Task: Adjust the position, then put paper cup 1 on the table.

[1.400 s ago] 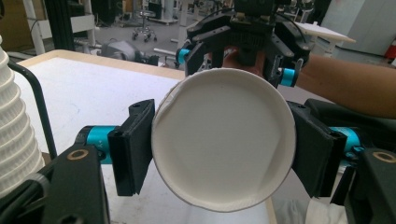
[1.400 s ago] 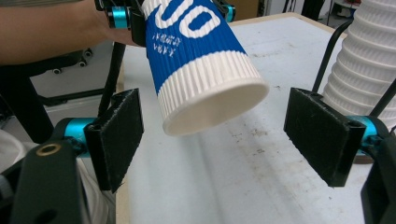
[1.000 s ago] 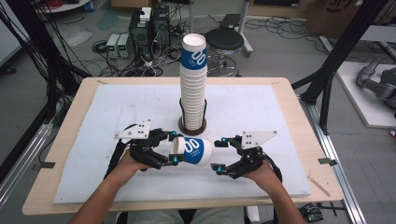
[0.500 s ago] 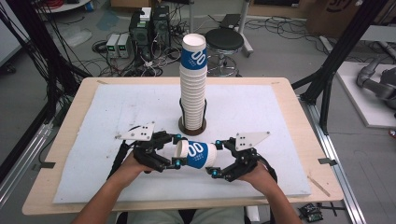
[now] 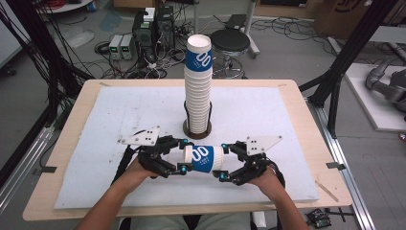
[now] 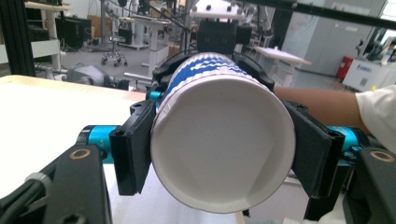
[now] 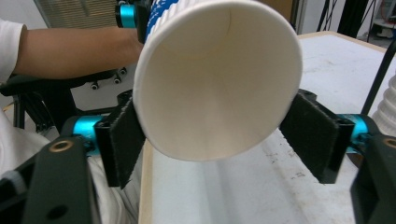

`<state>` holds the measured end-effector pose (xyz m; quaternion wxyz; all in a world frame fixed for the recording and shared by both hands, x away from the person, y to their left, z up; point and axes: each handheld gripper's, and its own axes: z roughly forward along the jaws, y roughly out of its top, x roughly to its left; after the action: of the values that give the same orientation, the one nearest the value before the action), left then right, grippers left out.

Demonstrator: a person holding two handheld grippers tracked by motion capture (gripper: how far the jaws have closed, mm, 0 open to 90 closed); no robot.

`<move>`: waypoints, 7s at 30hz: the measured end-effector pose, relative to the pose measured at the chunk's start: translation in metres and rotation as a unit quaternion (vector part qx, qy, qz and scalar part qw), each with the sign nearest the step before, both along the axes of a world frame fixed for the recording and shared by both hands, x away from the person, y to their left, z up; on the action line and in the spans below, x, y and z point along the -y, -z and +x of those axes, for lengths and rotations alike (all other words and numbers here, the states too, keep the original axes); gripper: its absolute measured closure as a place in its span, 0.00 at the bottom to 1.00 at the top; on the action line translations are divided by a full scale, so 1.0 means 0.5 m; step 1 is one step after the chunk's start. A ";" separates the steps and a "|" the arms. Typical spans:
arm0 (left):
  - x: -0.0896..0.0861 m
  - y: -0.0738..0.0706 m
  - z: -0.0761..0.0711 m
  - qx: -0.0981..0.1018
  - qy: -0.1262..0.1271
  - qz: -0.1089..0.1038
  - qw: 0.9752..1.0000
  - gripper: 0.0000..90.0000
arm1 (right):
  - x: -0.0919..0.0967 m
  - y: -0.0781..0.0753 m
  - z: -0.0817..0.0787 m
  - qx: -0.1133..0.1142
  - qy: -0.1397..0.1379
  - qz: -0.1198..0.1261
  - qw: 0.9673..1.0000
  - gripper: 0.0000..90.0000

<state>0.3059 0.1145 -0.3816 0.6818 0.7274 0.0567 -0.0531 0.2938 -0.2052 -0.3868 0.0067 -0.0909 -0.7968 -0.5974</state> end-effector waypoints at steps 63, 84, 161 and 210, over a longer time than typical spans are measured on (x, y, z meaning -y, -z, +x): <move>0.096 -0.038 0.015 0.011 0.038 0.346 0.937 0.35 | -0.137 -0.104 0.012 0.080 -0.065 -0.371 0.923 0.36; -0.016 -0.012 0.011 0.021 -0.054 0.119 0.991 0.32 | -0.010 -0.114 0.016 0.039 0.043 -0.113 0.992 0.22; -0.271 0.118 0.102 0.013 -0.356 0.027 0.934 0.30 | 0.167 0.005 -0.010 0.033 0.292 -0.059 0.954 0.22; -0.338 0.100 -0.011 -0.067 -0.421 0.168 0.889 0.16 | 0.177 0.005 -0.009 0.023 0.295 -0.058 0.953 0.22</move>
<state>0.3005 0.2837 -0.4318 0.5021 0.7337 0.4113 0.2011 0.2891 -0.2939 -0.3893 -0.1935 -0.3084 -0.7678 -0.5272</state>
